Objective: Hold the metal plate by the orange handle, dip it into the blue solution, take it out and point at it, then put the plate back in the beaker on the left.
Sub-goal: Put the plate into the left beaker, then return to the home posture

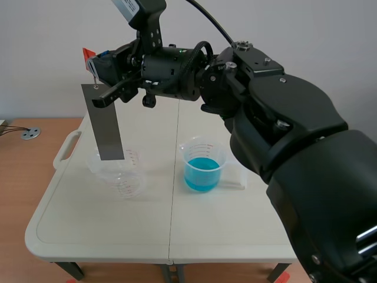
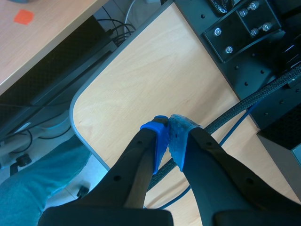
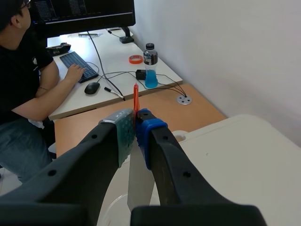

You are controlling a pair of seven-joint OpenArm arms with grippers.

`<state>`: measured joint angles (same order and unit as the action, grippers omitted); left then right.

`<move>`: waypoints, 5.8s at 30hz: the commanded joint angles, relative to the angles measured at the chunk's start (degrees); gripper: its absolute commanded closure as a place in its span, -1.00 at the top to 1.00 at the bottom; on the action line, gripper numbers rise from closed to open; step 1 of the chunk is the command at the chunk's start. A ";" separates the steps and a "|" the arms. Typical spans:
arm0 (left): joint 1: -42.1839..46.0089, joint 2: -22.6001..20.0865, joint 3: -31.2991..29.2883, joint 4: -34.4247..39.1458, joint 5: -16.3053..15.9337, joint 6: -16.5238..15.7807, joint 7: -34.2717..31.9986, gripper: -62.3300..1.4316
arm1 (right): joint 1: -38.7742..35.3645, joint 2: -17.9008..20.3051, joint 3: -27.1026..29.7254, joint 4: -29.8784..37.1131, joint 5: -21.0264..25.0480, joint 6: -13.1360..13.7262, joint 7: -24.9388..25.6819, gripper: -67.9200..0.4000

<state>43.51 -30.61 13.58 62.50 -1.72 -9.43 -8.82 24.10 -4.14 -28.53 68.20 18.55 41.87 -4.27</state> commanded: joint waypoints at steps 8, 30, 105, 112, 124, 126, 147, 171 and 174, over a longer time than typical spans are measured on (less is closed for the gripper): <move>0.74 0.11 -0.13 0.87 -0.15 -0.28 -0.42 -0.87 | 1.31 -2.21 -0.04 -4.70 -1.95 0.85 2.54 -0.95; 0.74 0.13 -0.13 0.87 -0.15 -0.28 -0.39 -0.87 | 1.27 -2.23 -4.92 -12.26 -5.07 0.85 6.45 -0.95; 7.08 -7.50 -28.39 36.41 -10.99 13.75 -6.12 1.00 | -34.27 28.17 20.96 30.86 12.02 -3.23 -1.09 0.95; 1.27 -7.41 -26.67 41.29 -11.47 11.32 -8.02 1.00 | -42.29 28.63 27.21 35.58 12.15 -2.73 -0.92 0.95; -8.28 -6.27 -17.73 47.32 -12.22 9.68 -7.61 1.00 | -46.34 28.59 29.51 37.46 12.13 -1.66 -0.96 0.95; -8.63 -6.29 -15.98 48.28 -12.20 9.70 -7.52 1.00 | -46.34 28.59 29.51 37.46 12.13 -1.66 -0.96 0.95; -8.11 -8.50 -9.33 49.96 -11.82 9.70 -4.26 1.00 | -46.31 28.57 29.49 37.44 12.13 -1.68 -2.03 0.95; -8.00 -8.63 -8.98 47.78 -11.80 9.73 -4.68 1.00 | -46.31 28.57 29.49 37.44 12.13 -1.68 -2.27 0.95; -8.00 -8.63 -8.98 47.78 -11.80 9.73 -4.68 1.00 | -46.31 28.57 29.49 37.44 12.13 -1.70 -2.27 0.95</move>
<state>35.40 -39.24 4.56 109.47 -13.32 -0.03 -12.47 -22.76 24.14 1.04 104.90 30.02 40.10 -7.20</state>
